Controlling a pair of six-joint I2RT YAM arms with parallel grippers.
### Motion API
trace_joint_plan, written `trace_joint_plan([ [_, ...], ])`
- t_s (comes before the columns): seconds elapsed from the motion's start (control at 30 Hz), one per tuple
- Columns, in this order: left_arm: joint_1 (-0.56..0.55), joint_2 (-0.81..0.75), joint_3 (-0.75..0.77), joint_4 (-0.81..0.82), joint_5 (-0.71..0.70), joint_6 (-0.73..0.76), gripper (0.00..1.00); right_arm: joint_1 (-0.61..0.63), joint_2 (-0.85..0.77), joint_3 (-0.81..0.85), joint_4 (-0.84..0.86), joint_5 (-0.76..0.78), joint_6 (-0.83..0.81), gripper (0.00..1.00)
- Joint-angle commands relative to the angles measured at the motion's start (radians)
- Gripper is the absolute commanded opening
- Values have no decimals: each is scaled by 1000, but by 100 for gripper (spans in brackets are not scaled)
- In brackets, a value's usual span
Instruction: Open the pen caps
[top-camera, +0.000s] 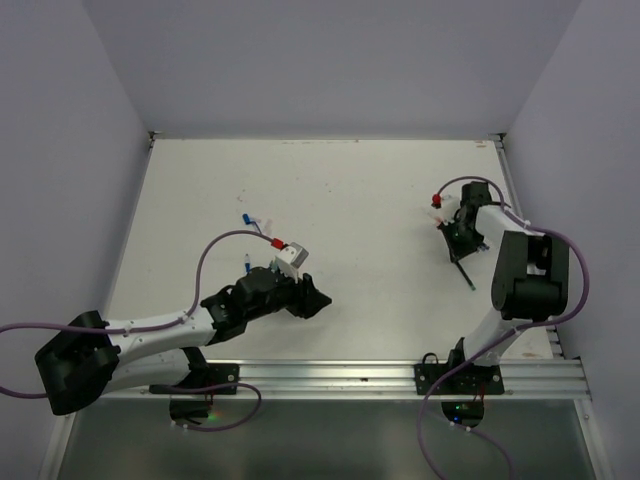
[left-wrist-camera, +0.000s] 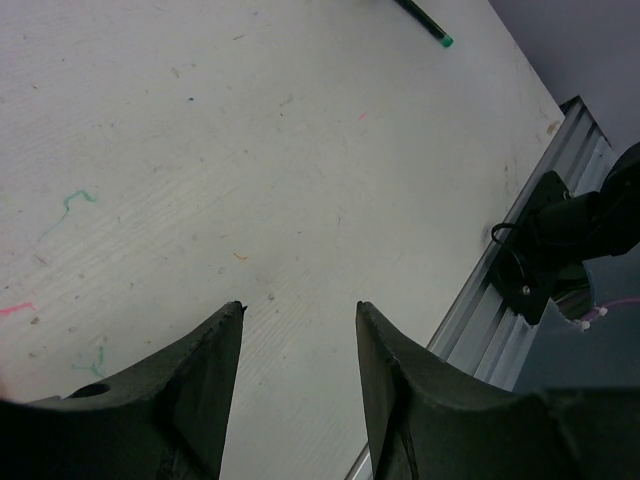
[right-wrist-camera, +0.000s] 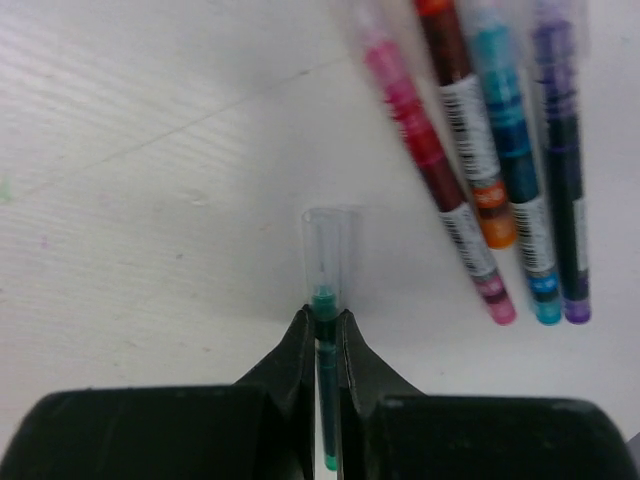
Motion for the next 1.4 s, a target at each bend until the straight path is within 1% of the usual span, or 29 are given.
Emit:
trace_joint_plan([
  [0.0,11,4,20,21,-6,0,52,92,-23,-20,-145,28,9,0],
  [0.1,11,-10,33,-16,-11,-7,52,201,-84,-10,-127,51,51,0],
  [0.13,11,-13,34,-30,-14,-9,52,261,-121,-5,-124,48,78,0],
  [0.33,11,-71,63,-140,-63,-20,52,450,-190,96,-138,-55,138,0],
  [0.4,11,-94,73,-165,-127,-26,53,482,-221,98,-89,-107,160,0],
  [0.47,12,-104,82,-209,-155,-30,53,504,-235,95,-64,-174,174,0],
  [0.5,12,-105,91,-223,-173,-41,53,508,-236,92,-30,-184,207,0],
  [0.57,12,-101,94,-225,-178,-55,53,513,-235,93,-7,-237,232,0],
  [0.6,12,-87,96,-205,-169,-67,53,514,-244,84,48,-300,284,0],
  [0.63,12,-78,94,-188,-164,-70,53,514,-255,70,94,-331,319,0],
  [0.67,12,-67,90,-165,-158,-75,53,516,-272,32,141,-381,351,0],
  [0.7,12,-47,71,-97,-135,-77,53,522,-308,9,263,-424,437,0],
  [0.73,12,-38,57,-49,-121,-75,53,525,-334,-19,336,-446,500,0],
  [0.77,12,-29,42,-1,-113,-75,53,527,-357,-84,417,-469,560,0],
  [0.8,12,-16,6,105,-106,-89,53,533,-388,-114,573,-493,671,0],
  [0.83,12,-10,-15,163,-104,-95,53,537,-399,-137,650,-521,727,0],
  [0.87,12,-3,-31,218,-103,-101,53,545,-405,-176,715,-526,773,0],
  [0.9,11,14,-53,303,-95,-110,53,560,-411,-191,810,-524,860,0],
  [0.97,12,39,-56,362,-90,-107,53,574,-419,-232,904,-543,936,0],
  [1.0,12,66,-44,379,-92,-103,53,582,-422,-246,982,-538,973,0],
  [1.03,12,79,-35,384,-95,-93,53,600,-431,-260,1004,-535,1021,0],
  [1.1,12,105,-21,413,-89,-77,54,631,-437,-263,1028,-515,1053,0],
  [1.23,12,106,-19,450,-103,-60,55,651,-448,-269,1022,-498,1071,0],
  [1.3,12,106,-10,441,-116,-47,56,657,-463,-295,1054,-492,1100,0],
  [1.37,12,113,8,432,-119,-31,56,660,-477,-309,1045,-486,1106,0],
])
